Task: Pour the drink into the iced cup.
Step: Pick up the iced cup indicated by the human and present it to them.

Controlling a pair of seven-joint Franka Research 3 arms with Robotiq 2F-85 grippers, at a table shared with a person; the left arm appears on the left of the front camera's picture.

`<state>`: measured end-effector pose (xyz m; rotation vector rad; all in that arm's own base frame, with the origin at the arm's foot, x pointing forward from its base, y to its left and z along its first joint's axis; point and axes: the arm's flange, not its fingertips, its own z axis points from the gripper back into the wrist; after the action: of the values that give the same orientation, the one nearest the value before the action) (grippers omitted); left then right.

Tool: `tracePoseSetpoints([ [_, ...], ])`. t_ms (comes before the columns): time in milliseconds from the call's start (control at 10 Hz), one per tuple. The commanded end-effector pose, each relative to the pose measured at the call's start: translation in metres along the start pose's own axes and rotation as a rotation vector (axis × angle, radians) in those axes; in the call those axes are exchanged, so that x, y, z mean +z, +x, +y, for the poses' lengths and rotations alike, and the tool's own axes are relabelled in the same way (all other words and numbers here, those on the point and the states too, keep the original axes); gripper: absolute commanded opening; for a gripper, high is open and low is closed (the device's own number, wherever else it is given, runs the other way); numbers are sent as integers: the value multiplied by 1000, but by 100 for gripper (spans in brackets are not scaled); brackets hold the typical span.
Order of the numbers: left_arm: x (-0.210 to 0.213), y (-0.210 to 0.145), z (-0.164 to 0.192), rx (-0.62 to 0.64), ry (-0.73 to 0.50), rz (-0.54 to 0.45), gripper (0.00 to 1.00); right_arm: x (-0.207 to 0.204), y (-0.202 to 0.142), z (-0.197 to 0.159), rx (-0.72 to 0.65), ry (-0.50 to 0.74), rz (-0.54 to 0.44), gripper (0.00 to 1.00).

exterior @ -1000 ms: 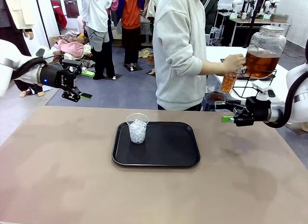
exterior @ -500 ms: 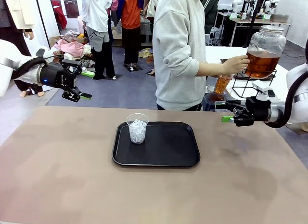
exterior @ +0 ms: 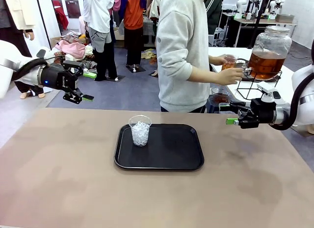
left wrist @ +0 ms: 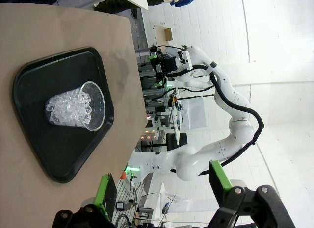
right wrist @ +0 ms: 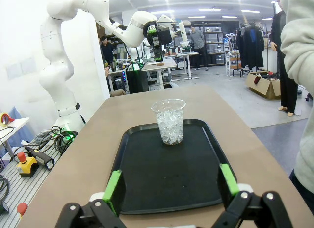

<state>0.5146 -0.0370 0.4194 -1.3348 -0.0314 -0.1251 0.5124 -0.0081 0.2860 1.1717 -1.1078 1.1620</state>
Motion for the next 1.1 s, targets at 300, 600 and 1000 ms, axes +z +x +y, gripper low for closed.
tracePoseSetpoints([
  [300, -1, -2, -3, -1, -9, -7, 100, 0, 3, -1, 4, -4, 8, 100],
  [600, -1, -2, -3, -1, -9, -7, 100, 0, 3, -1, 4, -4, 8, 100],
  [1000, -1, -2, -3, -1, -9, -7, 100, 0, 3, -1, 4, -4, 8, 100],
])
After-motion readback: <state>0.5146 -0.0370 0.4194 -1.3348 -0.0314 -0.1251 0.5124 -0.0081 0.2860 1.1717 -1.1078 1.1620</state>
